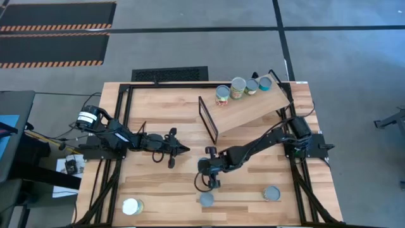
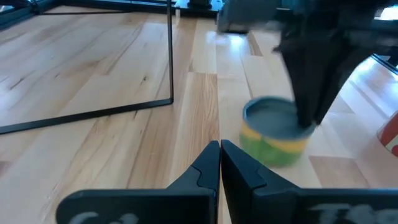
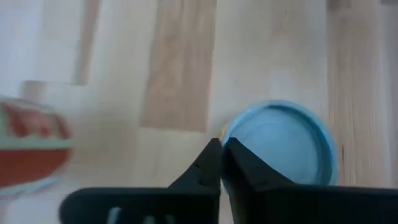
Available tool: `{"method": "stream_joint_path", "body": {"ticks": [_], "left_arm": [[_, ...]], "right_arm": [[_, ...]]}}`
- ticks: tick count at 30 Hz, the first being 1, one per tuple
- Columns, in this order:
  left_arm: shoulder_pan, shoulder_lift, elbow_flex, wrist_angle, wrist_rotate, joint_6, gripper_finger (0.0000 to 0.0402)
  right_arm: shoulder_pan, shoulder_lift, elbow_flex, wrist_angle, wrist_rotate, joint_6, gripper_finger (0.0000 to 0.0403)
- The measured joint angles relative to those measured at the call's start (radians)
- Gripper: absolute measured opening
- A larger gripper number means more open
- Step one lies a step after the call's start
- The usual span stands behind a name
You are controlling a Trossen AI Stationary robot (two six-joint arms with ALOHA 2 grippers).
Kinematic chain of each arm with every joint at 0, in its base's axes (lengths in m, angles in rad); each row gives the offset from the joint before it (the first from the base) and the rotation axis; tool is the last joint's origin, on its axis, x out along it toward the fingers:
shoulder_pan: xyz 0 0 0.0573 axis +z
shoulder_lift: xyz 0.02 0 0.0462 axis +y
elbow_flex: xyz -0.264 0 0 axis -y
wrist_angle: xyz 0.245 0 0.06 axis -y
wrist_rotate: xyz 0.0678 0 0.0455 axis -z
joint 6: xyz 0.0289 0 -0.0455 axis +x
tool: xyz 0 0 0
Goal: Pick and place cans onto a shelf
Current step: Put the canned mushroom on the shelf
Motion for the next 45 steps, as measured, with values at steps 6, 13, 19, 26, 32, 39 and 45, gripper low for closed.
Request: {"method": "stream_joint_path", "body": {"ticks": [6,13,19,26,32,39,45], "left_arm": [[0.000,0.000,0.000,0.006,0.000,-0.001,0.0000],[0.000,0.000,0.000,0.006,0.000,-0.005,0.0000],[0.000,0.000,0.000,0.013,0.000,-0.011,0.0000],[0.016,0.000,0.000,0.054,0.020,-0.014,0.0000],[0.070,0.000,0.000,0.071,0.037,-0.014,0.0000],[0.128,0.000,0.000,0.078,0.088,-0.013,0.0000],[0.146,0.000,0.000,0.083,0.121,-0.009,0.0000]], "right_arm": [[0.047,-0.092,0.000,-0.134,0.005,0.113,0.0013],[0.145,-0.226,-0.020,-0.301,0.096,0.231,0.0005],[0.203,-0.403,-0.180,-0.309,0.155,0.373,0.0004],[0.185,-0.639,-0.236,-0.491,0.167,0.517,0.0003],[0.066,-0.803,-0.201,-0.737,0.199,0.522,0.0003],[-0.215,-0.906,-0.187,-0.957,0.255,0.467,0.0004],[-0.531,-0.918,-0.187,-0.957,0.249,0.267,0.0004]]}}
